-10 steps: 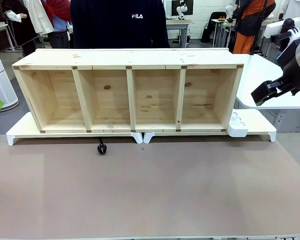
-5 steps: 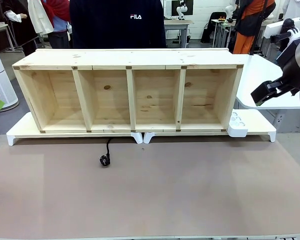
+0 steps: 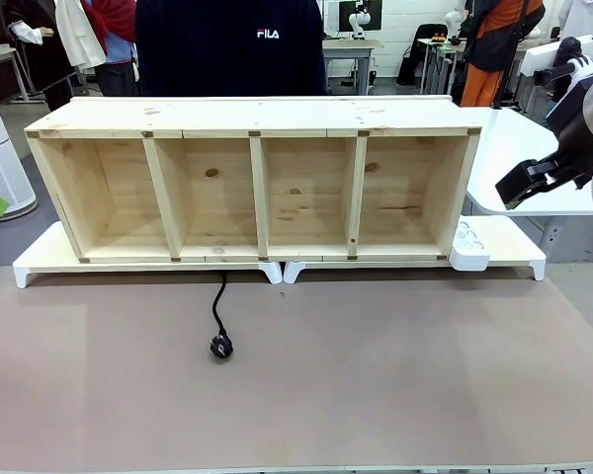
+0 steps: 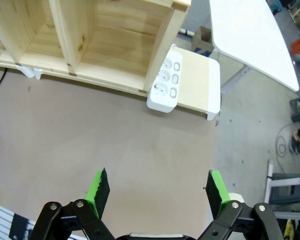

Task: Perform cable management.
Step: When the cord part of the Power Cable appears at the lower middle area of the table and stops, grasp the cord part of the Power Cable.

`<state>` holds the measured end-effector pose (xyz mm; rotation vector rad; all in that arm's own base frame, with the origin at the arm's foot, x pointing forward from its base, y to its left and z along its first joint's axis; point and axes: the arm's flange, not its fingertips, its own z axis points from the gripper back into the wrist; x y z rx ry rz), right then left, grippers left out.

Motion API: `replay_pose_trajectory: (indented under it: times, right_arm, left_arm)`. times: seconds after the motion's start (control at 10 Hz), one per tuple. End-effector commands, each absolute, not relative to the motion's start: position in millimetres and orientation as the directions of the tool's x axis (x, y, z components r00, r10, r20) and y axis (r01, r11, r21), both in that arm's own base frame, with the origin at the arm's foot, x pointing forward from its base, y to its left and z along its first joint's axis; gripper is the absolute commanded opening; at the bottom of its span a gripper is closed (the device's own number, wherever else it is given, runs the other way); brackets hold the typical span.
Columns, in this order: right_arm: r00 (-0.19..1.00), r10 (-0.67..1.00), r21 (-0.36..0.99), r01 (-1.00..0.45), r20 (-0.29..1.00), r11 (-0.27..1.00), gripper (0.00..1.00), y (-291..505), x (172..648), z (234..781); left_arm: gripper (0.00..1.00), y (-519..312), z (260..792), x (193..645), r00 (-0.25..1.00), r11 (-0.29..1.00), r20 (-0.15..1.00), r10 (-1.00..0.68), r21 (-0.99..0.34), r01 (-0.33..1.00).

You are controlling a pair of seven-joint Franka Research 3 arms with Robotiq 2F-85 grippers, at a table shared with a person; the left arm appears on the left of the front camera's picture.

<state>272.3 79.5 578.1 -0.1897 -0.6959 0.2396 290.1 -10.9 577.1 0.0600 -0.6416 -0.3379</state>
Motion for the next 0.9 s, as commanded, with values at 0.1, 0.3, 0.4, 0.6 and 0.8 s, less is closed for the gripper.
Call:
replay_pose_trajectory:
  times: [0.1,0.3,0.4,0.6,0.8]
  right_arm:
    - [0.742,0.281,-0.253,-0.154,0.608,0.955,1.0,79.5,272.5,577.9]
    - [0.742,0.281,-0.253,-0.154,0.608,0.955,1.0,79.5,272.5,577.9]
    - [0.742,0.281,-0.253,-0.154,0.608,0.955,1.0,79.5,272.5,577.9]
    - [0.742,0.281,-0.253,-0.154,0.608,0.955,1.0,79.5,272.5,577.9]
    - [0.742,0.281,-0.253,-0.154,0.608,0.955,1.0,79.5,272.5,577.9]
  left_arm:
    - [1.0,-10.6,577.7,290.3,0.75,0.949,0.583,-0.311,0.15,0.277]
    - [1.0,-10.6,577.7,290.3,0.75,0.949,0.583,-0.311,0.15,0.277]
    - [1.0,-10.6,577.7,290.3,0.75,0.949,0.583,-0.311,0.15,0.277]
    - [1.0,-10.6,577.7,290.3,0.75,0.949,0.583,-0.311,0.15,0.277]
    - [1.0,-10.6,577.7,290.3,0.75,0.949,0.583,-0.311,0.15,0.277]
